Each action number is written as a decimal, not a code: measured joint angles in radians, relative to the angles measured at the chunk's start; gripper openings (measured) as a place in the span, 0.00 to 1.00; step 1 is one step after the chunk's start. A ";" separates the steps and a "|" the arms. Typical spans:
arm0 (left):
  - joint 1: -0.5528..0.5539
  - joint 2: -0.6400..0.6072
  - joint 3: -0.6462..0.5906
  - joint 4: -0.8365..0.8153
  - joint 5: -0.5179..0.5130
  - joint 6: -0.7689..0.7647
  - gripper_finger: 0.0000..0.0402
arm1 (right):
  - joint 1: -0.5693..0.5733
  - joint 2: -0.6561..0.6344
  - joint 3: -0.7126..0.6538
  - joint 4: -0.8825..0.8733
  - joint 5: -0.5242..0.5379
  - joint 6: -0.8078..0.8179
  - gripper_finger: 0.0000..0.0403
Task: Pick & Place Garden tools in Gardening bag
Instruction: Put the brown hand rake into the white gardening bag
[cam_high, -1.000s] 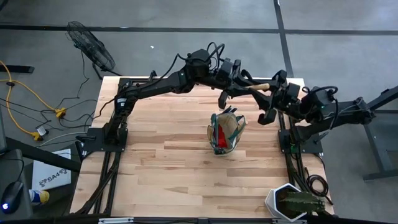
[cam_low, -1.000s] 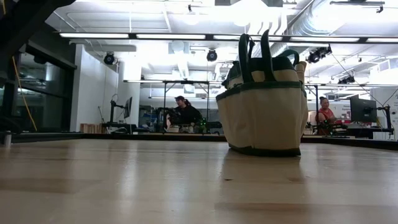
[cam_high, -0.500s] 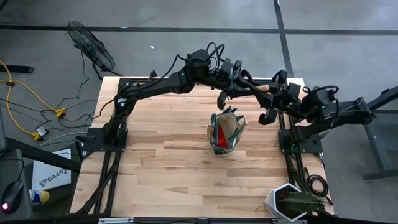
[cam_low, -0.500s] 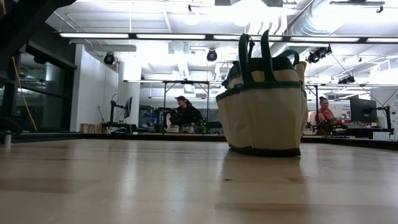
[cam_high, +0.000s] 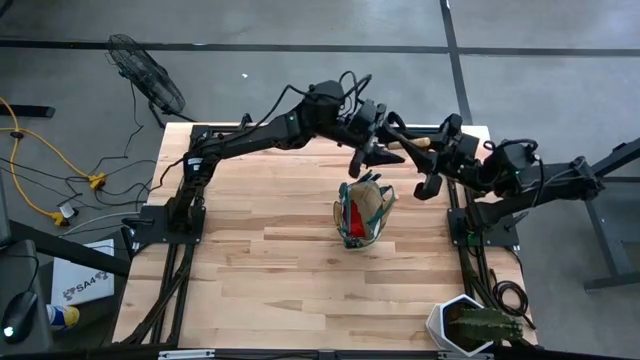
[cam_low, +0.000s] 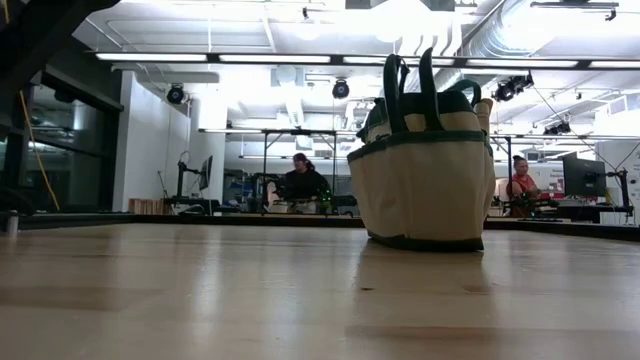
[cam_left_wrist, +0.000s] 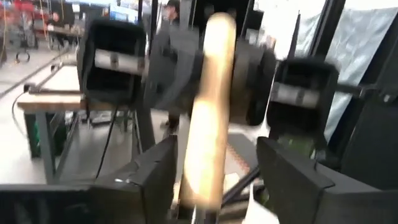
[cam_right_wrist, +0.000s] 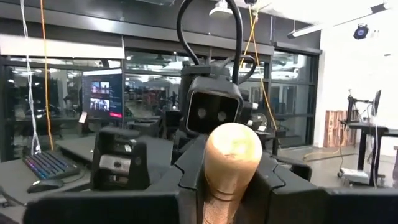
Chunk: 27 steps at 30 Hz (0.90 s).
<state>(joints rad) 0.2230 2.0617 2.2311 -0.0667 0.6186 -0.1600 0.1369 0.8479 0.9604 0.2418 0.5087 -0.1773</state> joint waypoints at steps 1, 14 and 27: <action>0.004 -0.002 0.000 -0.030 0.000 0.018 0.54 | 0.000 -0.003 0.000 -0.010 0.001 0.010 0.13; 0.074 -0.087 0.044 -0.432 -0.063 0.104 0.58 | -0.013 -0.006 0.001 -0.235 0.005 0.185 0.13; 0.037 -0.107 0.043 -0.463 -0.140 0.290 0.58 | -0.175 0.153 0.111 -0.398 -0.316 0.311 0.13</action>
<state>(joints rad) 0.2602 1.9549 2.2738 -0.5293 0.4784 0.1298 -0.0383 1.0013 1.0709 -0.1558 0.1922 0.1333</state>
